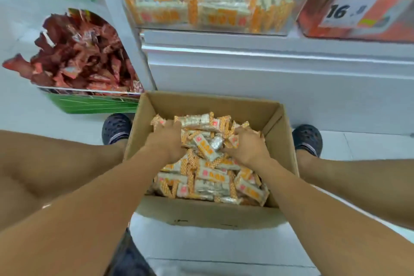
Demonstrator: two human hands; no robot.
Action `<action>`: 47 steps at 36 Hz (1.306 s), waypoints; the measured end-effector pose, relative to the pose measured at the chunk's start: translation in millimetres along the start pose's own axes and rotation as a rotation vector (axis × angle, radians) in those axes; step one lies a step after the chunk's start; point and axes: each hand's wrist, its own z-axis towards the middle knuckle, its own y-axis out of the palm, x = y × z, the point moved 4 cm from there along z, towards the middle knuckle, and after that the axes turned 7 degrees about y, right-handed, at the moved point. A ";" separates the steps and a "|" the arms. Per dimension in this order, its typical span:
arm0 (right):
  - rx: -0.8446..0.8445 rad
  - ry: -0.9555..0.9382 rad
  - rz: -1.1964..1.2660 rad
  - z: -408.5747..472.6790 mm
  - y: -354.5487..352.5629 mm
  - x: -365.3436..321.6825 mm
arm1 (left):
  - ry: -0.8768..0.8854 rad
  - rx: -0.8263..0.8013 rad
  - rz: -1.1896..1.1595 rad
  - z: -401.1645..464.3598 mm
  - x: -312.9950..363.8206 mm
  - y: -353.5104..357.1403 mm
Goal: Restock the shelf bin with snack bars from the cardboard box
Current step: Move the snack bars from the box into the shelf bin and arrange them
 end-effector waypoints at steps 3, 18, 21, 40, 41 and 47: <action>-0.071 0.199 0.118 -3.1 21.4 32.0 | -0.165 0.073 -0.100 -0.2 -5.6 16.5; -0.123 0.223 0.135 20.3 38.5 7.0 | -0.106 0.067 0.192 12.2 -23.4 16.7; -0.082 0.194 0.152 21.1 32.7 2.1 | -0.108 0.055 0.120 14.7 -23.3 16.6; -0.331 0.051 0.351 -2.4 46.9 -45.4 | -0.314 0.065 -1.057 13.4 -44.4 15.8; -0.330 0.074 0.329 -3.8 46.3 -45.1 | -0.335 0.066 -1.044 12.9 -44.7 15.3; -0.431 0.125 0.182 -8.0 6.9 -23.7 | -0.327 0.109 -0.849 4.7 -43.2 -0.6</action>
